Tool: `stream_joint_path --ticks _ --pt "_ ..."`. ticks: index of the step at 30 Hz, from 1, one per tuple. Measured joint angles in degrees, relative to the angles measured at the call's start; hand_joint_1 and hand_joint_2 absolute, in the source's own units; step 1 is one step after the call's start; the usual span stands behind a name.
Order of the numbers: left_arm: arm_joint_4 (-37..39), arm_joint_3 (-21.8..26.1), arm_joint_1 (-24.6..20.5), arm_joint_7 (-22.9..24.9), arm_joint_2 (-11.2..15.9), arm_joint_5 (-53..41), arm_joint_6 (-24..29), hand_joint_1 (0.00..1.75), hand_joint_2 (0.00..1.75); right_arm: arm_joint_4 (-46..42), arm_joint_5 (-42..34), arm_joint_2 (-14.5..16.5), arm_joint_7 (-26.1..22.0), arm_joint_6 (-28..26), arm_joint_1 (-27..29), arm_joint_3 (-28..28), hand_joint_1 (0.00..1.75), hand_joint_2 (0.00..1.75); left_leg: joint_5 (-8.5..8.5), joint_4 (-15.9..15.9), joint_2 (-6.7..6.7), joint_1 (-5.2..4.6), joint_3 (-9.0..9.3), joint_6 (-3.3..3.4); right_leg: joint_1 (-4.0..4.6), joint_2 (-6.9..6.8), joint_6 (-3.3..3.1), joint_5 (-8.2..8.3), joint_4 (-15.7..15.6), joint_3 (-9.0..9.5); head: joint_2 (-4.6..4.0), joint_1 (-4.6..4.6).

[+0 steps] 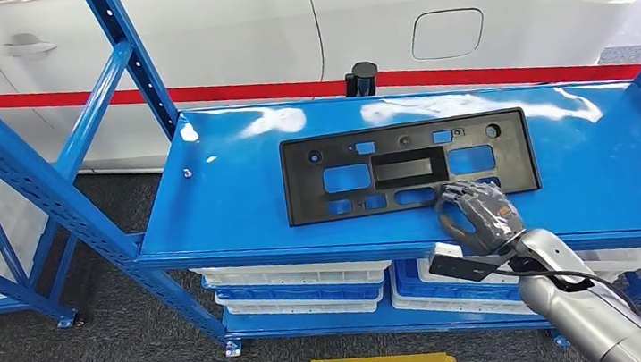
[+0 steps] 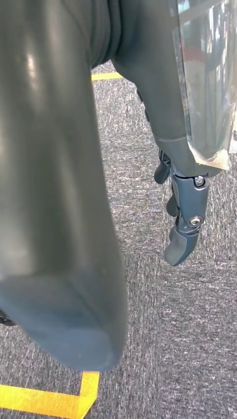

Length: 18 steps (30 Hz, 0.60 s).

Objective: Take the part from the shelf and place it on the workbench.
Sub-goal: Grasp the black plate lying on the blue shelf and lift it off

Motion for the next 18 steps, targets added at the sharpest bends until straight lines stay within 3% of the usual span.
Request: stream_joint_path --ticks 8,13,18 --pt "0.0 0.01 0.0 0.0 0.01 0.01 0.0 0.0 0.0 0.0 0.02 0.81 0.0 0.0 0.16 -0.68 1.4 1.75 0.0 0.0 0.0 -0.02 -0.04 0.0 -0.01 0.0 0.0 0.0 0.0 -0.02 0.0 0.01" --pt "0.0 0.02 0.0 -0.01 0.01 0.01 0.0 0.0 0.0 0.0 0.03 0.97 0.0 0.0 0.19 -0.72 1.65 1.75 0.0 0.0 0.0 -0.02 -0.05 0.0 -0.01 0.0 0.0 0.0 0.0 -0.04 0.0 -0.01" --pt "0.0 0.01 -0.03 0.01 0.01 -0.04 0.01 0.0 0.0 0.08 1.24 1.23 -0.35 -0.61 0.35 -0.88 1.71 1.75 0.0 0.0 0.0 -0.02 -0.06 0.0 -0.01 0.0 0.0 0.0 0.0 -0.01 0.0 0.01"
